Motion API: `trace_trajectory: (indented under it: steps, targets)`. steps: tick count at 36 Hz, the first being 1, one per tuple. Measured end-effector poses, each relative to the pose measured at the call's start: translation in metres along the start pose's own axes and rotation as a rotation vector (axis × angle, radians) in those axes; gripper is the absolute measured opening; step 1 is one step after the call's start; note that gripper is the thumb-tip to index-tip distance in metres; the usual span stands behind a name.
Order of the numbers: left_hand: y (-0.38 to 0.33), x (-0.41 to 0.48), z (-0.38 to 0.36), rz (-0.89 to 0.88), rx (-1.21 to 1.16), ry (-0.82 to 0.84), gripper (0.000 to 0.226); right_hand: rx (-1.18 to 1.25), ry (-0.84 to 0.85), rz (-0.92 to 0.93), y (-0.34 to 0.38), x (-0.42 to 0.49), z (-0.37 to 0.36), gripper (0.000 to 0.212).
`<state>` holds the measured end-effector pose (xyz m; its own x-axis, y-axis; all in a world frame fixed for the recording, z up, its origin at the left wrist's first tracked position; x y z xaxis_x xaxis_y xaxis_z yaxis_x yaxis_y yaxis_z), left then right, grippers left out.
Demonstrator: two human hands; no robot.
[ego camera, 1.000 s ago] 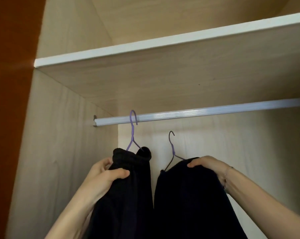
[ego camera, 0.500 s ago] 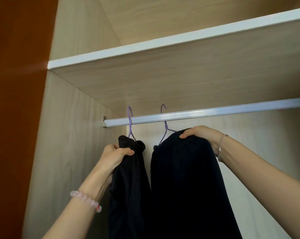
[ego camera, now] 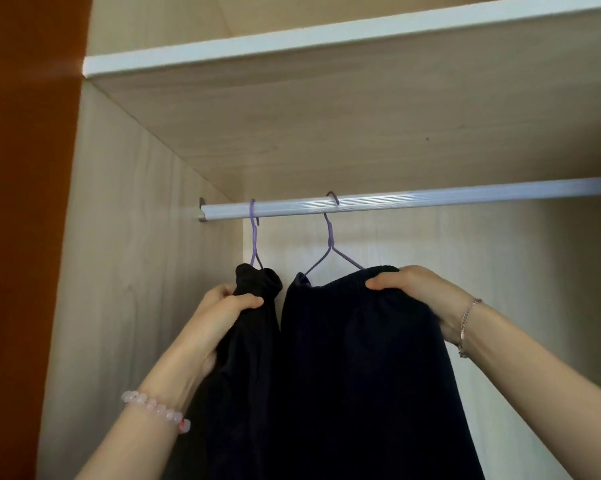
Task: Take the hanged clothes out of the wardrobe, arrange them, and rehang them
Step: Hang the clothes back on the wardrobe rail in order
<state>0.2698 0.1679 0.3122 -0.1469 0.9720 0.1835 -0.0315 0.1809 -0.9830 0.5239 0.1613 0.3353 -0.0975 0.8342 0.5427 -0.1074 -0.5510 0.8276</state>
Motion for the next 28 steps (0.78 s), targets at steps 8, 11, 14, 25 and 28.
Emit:
trace_trajectory:
  steps: [8,11,14,25,28]
  targets:
    - [0.029,-0.033,-0.001,-0.064,-0.150,0.112,0.021,-0.097,-0.091,0.086,-0.040,-0.019,-0.007,0.031]
    - [0.048,-0.043,-0.001,-0.130,-0.184,0.133,0.025,-0.109,-0.126,0.104,-0.060,-0.039,-0.016,0.025]
    - [0.074,-0.046,-0.001,-0.196,-0.098,0.057,0.052,-0.129,-0.147,0.131,-0.082,-0.063,-0.027,0.020]
    - [0.300,-0.119,-0.009,0.260,0.185,-0.121,0.056,0.029,-0.278,-0.196,-0.204,-0.196,-0.048,0.035]
    - [0.348,-0.164,-0.005,0.388,0.186,-0.116,0.041,0.050,-0.250,-0.373,-0.250,-0.245,-0.052,0.040]
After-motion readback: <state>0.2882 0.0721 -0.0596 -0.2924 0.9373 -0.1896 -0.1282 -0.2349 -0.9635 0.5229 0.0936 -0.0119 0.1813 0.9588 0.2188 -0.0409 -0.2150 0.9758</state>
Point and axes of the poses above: each hand's wrist, its own x-axis towards the middle knuckle, its own z-axis out of the back of the hand, y = z × x, the point moved 1 cm from there along x, towards the middle knuckle, and after that the axes turned 13 degrees about z, right-handed, at the moved point
